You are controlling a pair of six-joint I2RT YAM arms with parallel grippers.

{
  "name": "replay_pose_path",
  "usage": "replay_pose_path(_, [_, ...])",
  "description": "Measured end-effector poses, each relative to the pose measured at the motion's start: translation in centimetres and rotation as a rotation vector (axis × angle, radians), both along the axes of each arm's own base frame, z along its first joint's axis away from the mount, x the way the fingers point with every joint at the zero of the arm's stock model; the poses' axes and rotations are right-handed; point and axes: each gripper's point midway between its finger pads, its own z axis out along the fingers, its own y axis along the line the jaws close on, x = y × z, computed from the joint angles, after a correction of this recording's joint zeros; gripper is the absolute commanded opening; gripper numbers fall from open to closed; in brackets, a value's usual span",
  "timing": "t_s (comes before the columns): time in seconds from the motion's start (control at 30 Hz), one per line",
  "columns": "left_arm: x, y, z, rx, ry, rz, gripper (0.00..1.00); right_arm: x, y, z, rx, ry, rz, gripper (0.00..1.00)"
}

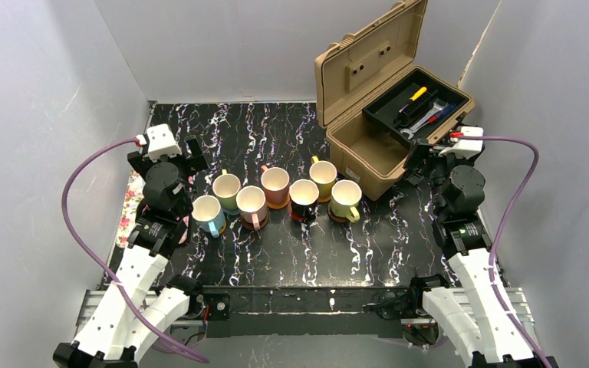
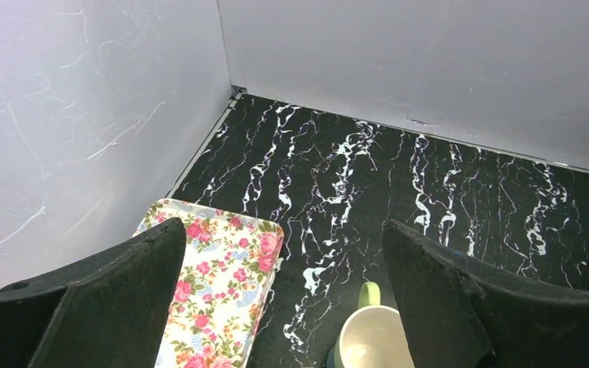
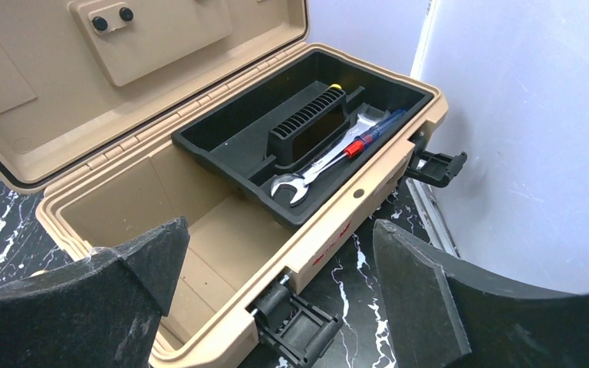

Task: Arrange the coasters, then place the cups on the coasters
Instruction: Reset both arms

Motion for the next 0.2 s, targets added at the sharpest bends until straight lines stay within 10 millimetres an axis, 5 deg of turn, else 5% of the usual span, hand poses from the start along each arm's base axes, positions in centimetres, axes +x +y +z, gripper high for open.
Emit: replay_pose_path(0.2, [0.21,-0.25,-0.07,0.0,0.002,-0.012,0.98,0.44,0.22,-0.44,-0.006,0.014,0.008,0.99])
